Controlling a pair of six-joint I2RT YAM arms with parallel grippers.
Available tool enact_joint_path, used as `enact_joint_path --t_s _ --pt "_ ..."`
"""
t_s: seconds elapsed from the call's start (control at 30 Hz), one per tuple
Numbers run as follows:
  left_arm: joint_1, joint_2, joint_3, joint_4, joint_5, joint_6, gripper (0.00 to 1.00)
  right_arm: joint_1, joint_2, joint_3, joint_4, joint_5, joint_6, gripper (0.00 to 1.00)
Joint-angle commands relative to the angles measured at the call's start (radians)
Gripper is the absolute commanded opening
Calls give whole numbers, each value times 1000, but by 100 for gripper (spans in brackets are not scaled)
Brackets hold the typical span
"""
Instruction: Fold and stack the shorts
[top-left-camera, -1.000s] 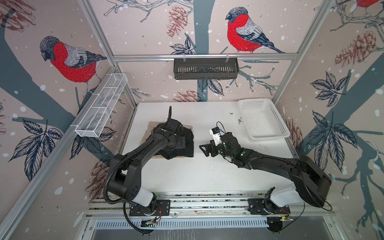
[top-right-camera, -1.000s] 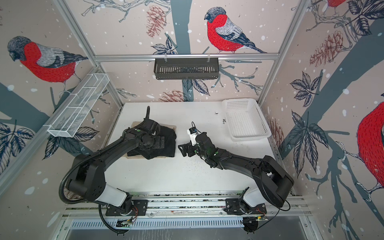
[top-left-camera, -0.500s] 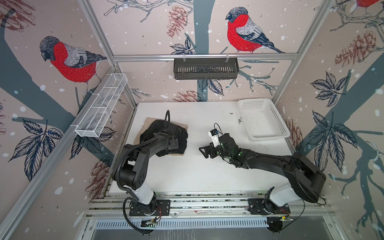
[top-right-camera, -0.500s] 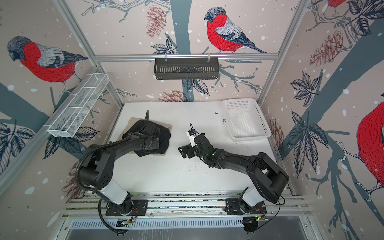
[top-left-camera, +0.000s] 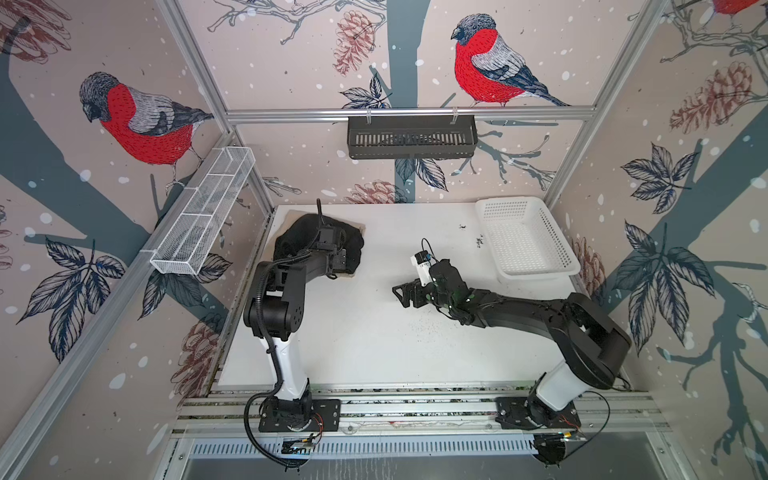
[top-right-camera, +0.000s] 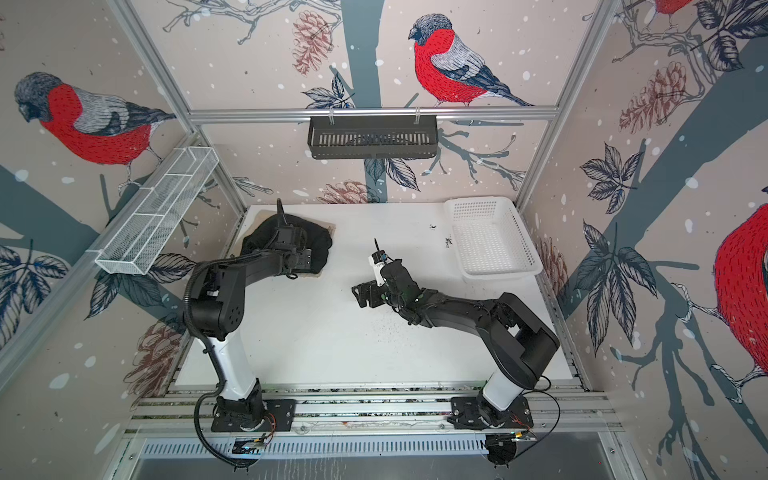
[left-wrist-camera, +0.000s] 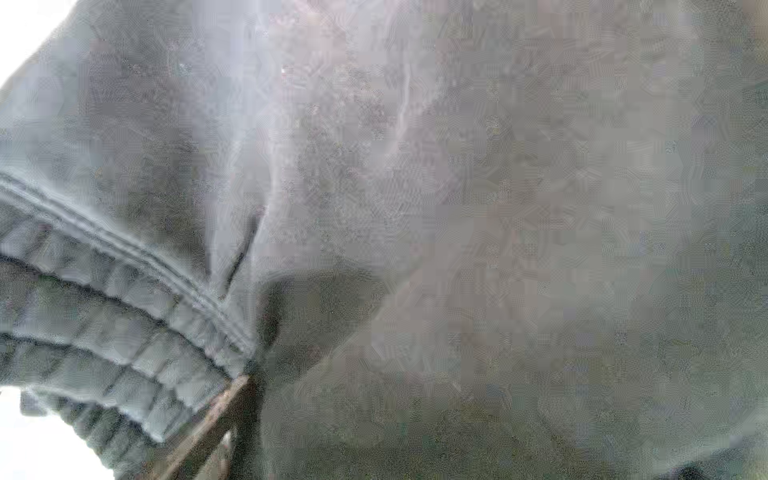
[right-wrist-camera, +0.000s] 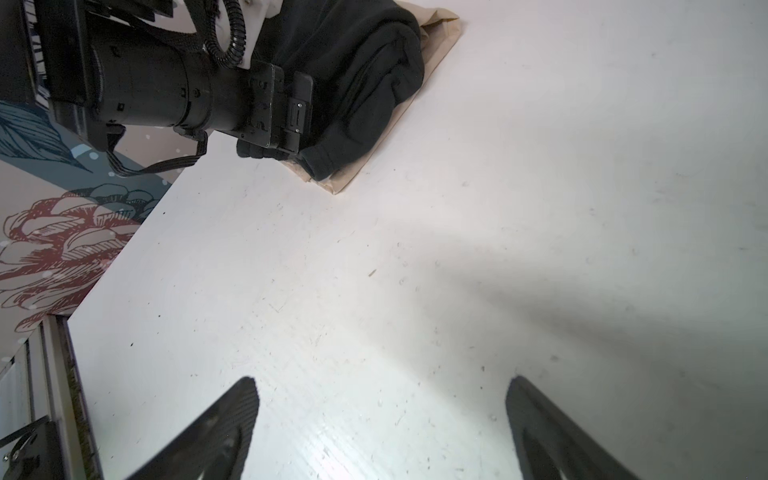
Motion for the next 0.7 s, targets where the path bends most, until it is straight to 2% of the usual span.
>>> enact_joint_path --t_s 0.0,0.13,0.37,0.5,0.6,0.67 --pt "32 32 38 17 84 50 97 -19 23 30 22 3 -22 95" --pt "52 -16 51 -31 84 27 97 -53 33 93 -16 -21 -90 99" --pt "34 -320 -92 -32 -57 -71 97 -119 -28 109 -59 1 -232 100" --pt "21 -542 -313 119 -135 -117 96 -201 -80 89 -124 83 -300 100" --pt "20 -715 -533 322 -89 -144 97 -288 -185 35 -147 126 -306 100" --pt "19 -807 -646 400 -38 -194 97 -356 -267 21 -215 162 -270 100"
